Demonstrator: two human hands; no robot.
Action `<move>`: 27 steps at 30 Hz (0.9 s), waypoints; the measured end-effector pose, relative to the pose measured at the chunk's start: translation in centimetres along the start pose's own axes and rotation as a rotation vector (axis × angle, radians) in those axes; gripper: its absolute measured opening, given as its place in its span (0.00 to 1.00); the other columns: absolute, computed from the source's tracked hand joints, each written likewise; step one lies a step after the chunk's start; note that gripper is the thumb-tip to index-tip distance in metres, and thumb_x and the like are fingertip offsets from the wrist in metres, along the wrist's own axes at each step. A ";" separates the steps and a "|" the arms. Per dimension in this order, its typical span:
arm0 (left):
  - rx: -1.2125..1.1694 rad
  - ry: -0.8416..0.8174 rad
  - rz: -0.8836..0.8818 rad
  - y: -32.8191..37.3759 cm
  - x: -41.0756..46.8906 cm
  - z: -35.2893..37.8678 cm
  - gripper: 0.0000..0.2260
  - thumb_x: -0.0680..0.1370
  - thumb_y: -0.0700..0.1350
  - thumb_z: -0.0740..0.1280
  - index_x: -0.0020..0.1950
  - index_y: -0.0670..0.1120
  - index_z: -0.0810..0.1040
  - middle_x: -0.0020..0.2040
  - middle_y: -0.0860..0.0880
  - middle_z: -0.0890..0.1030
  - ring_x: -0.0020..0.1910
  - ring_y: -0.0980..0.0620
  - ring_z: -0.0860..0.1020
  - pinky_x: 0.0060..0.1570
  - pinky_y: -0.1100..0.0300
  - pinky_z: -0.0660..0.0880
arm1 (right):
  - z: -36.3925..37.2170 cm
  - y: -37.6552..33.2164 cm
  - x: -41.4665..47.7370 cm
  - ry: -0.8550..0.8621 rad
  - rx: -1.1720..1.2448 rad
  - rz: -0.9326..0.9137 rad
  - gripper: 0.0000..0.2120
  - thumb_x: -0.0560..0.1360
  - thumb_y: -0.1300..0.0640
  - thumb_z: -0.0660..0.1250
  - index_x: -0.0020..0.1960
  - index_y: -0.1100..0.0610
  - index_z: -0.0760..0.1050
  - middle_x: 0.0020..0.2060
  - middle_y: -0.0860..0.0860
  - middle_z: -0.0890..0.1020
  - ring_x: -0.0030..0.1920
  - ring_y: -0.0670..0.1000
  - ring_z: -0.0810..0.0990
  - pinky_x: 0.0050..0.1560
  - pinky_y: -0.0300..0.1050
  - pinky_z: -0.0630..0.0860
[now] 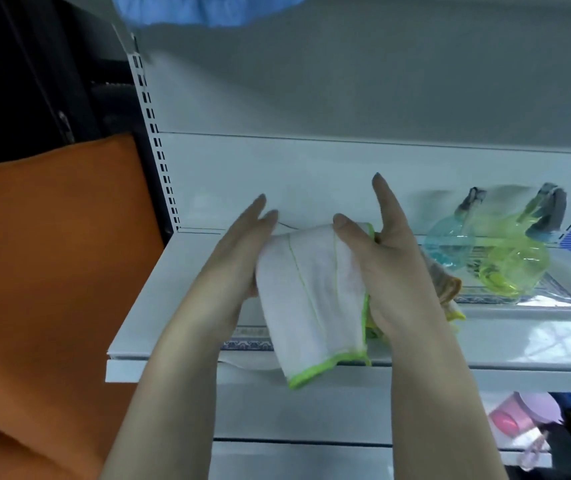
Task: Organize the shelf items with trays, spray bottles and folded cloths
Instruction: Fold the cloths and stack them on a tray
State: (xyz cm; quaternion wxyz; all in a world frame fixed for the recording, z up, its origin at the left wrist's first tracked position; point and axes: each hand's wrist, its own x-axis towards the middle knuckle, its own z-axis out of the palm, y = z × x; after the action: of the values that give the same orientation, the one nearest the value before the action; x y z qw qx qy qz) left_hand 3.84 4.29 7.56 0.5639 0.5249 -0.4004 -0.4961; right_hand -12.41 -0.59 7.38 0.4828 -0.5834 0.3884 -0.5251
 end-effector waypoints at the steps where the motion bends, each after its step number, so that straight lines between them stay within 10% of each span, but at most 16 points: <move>1: 0.069 -0.010 0.057 -0.3 -0.5 0.0 0.25 0.72 0.61 0.71 0.70 0.67 0.72 0.64 0.56 0.80 0.62 0.54 0.79 0.61 0.52 0.76 | 0.0 0.0 0.0 0.031 -0.068 -0.033 0.26 0.77 0.53 0.70 0.72 0.39 0.69 0.67 0.35 0.75 0.66 0.36 0.73 0.67 0.38 0.69; 4: 0.159 -0.029 0.204 -0.5 -1.1 -0.6 0.23 0.73 0.49 0.73 0.65 0.67 0.76 0.44 0.41 0.81 0.47 0.45 0.81 0.54 0.53 0.76 | -0.2 -0.4 -0.2 0.046 -0.144 -0.075 0.10 0.79 0.57 0.66 0.57 0.48 0.83 0.54 0.35 0.82 0.55 0.29 0.76 0.51 0.23 0.68; 9: 0.353 0.017 0.282 0.4 -2.0 -1.2 0.20 0.78 0.40 0.70 0.66 0.59 0.77 0.23 0.60 0.70 0.27 0.62 0.71 0.32 0.75 0.65 | -0.5 -0.6 -0.6 0.028 -0.382 -0.073 0.08 0.80 0.54 0.65 0.51 0.48 0.84 0.46 0.36 0.83 0.48 0.33 0.77 0.43 0.23 0.69; 17: 0.866 0.043 0.217 -0.3 -1.5 -2.2 0.17 0.74 0.50 0.73 0.62 0.62 0.78 0.52 0.59 0.82 0.50 0.59 0.79 0.45 0.66 0.73 | -0.9 -1.5 -3.2 -0.066 -0.686 0.094 0.15 0.71 0.48 0.75 0.56 0.42 0.77 0.37 0.39 0.77 0.37 0.25 0.73 0.35 0.22 0.67; 21: 0.754 0.016 0.283 -1.4 -0.6 -2.4 0.06 0.73 0.48 0.73 0.44 0.60 0.80 0.41 0.60 0.81 0.39 0.62 0.77 0.37 0.66 0.72 | -0.7 -1.4 -4.3 0.053 -0.774 0.088 0.13 0.72 0.50 0.74 0.54 0.45 0.74 0.39 0.39 0.75 0.38 0.22 0.69 0.36 0.23 0.68; 27: 0.318 -0.129 0.360 -2.2 0.3 -1.1 0.10 0.73 0.45 0.75 0.47 0.61 0.81 0.56 0.63 0.77 0.57 0.64 0.76 0.56 0.62 0.72 | -1.5 -0.7 -4.8 0.184 -0.713 0.032 0.07 0.72 0.48 0.73 0.46 0.41 0.75 0.51 0.46 0.74 0.48 0.40 0.74 0.43 0.29 0.67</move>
State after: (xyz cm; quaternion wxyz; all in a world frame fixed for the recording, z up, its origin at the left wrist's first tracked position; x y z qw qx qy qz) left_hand 4.67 4.29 5.26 0.5269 0.4946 -0.5954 -0.3510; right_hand -14.64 3.98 6.87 0.2205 -0.6590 0.5979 -0.3995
